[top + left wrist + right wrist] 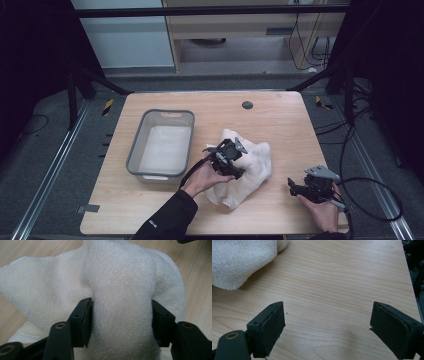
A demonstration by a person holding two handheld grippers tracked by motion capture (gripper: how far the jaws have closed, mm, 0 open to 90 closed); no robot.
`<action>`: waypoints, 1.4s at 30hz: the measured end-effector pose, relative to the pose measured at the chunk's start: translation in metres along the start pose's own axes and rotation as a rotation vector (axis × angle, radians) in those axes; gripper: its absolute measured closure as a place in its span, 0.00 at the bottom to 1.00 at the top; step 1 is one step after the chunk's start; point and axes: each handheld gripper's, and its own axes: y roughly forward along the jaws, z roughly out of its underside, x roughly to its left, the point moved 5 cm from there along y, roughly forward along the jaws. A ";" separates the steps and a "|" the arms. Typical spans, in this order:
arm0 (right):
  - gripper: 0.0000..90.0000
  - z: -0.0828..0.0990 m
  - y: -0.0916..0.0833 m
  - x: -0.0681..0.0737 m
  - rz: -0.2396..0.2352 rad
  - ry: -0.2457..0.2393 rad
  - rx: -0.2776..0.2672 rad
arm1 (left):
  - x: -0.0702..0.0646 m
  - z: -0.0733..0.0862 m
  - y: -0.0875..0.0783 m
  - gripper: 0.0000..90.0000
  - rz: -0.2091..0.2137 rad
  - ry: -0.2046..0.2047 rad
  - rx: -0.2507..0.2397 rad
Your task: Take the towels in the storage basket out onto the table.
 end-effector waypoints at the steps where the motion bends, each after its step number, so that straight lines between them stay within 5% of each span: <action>1: 0.14 0.000 0.000 0.000 0.000 0.000 0.000 | 0.000 0.000 0.000 0.44 0.000 0.000 0.000; 15: 0.13 0.000 0.000 0.000 0.001 0.001 0.004 | -0.003 0.004 -0.002 0.26 0.007 0.028 -0.024; 26: 0.12 0.000 0.001 0.000 0.001 0.003 0.004 | 0.001 0.009 -0.029 0.25 0.004 0.005 -0.091; 42: 0.12 0.000 0.000 0.001 -0.003 0.012 0.005 | 0.023 0.056 -0.073 0.28 -0.085 -0.135 -0.201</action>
